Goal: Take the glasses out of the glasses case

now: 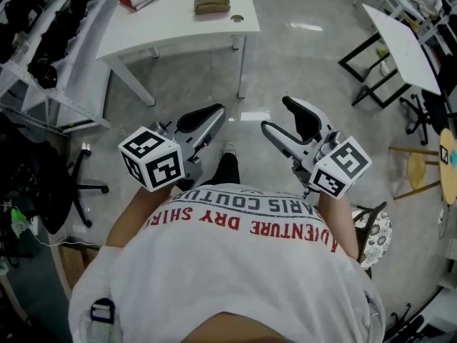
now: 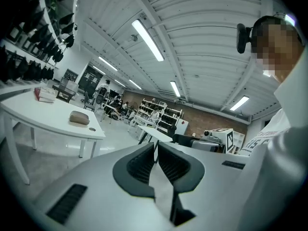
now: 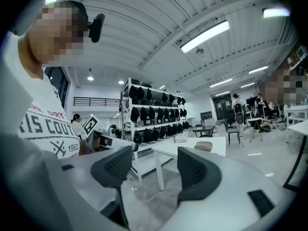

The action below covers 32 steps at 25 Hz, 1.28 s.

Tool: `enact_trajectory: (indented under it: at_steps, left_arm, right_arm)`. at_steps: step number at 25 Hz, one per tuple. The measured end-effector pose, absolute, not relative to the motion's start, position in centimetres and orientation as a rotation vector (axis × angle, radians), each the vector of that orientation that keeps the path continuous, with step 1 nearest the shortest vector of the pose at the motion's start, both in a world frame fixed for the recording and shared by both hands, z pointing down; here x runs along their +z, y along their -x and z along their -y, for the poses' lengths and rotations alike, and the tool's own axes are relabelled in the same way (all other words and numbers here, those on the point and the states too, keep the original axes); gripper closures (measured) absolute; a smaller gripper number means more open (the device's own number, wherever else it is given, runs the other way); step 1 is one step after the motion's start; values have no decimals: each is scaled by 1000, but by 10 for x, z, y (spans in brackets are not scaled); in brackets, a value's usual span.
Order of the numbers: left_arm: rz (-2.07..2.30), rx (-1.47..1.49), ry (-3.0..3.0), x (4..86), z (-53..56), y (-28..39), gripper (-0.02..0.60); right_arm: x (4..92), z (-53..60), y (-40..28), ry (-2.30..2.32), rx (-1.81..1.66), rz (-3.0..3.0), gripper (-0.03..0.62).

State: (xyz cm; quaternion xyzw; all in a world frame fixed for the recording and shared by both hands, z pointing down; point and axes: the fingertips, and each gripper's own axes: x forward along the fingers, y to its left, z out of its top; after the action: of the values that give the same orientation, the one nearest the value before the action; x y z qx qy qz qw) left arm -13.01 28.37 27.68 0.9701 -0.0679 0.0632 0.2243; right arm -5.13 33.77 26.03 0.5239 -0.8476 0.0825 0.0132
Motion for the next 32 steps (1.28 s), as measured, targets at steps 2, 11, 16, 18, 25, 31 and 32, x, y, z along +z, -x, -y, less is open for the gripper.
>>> enact_trajectory:
  at_steps: [2, 11, 16, 18, 25, 31, 32]
  left_arm:
    - [189, 174, -2672, 277, -264, 124, 534]
    - [193, 183, -2639, 273, -160, 73, 534]
    - [200, 185, -2617, 276, -99, 44, 534]
    - [214, 189, -2602, 280, -75, 35, 534]
    - [239, 217, -2575, 294, -3, 6, 534]
    - [253, 235, -2571, 302, 36, -6, 534]
    - [250, 240, -2571, 303, 41, -7, 534]
  right_arm:
    - [261, -318, 45, -1633, 259, 2632, 309]
    - [250, -214, -8, -1636, 285, 2607, 292]
    - [251, -151, -37, -1615, 312, 2603, 292]
    - [252, -127, -46, -1599, 324, 2606, 292]
    - [264, -54, -71, -1545, 363, 2623, 292]
    - [275, -15, -83, -1513, 380, 2618, 292]
    - [275, -11, -83, -1503, 372, 2616, 292]
